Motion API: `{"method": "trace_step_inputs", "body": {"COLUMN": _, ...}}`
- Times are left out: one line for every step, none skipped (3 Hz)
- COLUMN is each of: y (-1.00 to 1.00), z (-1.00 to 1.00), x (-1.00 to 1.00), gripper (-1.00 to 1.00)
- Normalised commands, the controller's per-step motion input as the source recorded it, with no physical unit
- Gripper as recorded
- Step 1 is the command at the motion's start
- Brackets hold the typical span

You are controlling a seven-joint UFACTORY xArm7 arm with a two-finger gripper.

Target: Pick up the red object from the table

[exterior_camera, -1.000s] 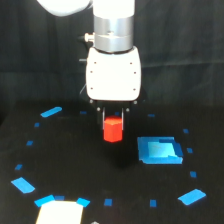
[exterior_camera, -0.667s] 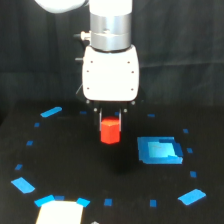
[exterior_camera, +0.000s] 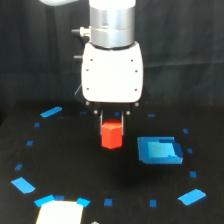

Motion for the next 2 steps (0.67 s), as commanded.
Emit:
{"method": "trace_step_inputs", "body": {"y": 0.79, "z": -0.1, "x": 0.08, "gripper": -0.63}}
{"method": "trace_step_inputs", "body": {"y": -0.29, "z": -0.52, "x": 0.44, "gripper": -1.0}}
